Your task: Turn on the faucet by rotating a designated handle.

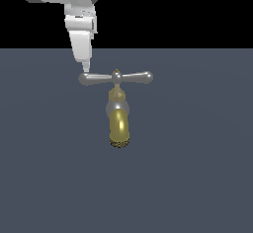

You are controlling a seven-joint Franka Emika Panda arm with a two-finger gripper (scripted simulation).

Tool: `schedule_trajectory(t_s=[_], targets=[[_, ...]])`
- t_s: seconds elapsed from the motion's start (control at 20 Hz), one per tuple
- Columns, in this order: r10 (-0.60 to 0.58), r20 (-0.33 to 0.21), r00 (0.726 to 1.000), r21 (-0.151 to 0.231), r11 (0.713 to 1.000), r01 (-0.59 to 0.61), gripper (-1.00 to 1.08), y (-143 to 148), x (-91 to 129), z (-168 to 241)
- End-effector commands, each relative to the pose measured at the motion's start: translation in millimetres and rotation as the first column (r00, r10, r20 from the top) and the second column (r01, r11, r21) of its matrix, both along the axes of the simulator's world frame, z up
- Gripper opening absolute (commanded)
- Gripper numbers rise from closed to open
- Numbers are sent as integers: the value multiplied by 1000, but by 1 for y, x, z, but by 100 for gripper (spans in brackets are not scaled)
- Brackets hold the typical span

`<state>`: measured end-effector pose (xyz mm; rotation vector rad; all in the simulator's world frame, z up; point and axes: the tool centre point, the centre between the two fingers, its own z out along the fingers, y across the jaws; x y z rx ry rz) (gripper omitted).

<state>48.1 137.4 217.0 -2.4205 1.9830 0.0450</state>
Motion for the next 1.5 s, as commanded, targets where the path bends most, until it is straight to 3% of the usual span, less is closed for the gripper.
schedule_trajectory(t_s=[0.0, 0.6, 1.45], targets=[[-33, 6, 999, -12, 999, 33, -100, 2, 5, -8], [-71, 14, 997, -27, 997, 71, -100, 4, 10, -18], [-71, 14, 997, -27, 997, 72, -100, 3, -36, -19]])
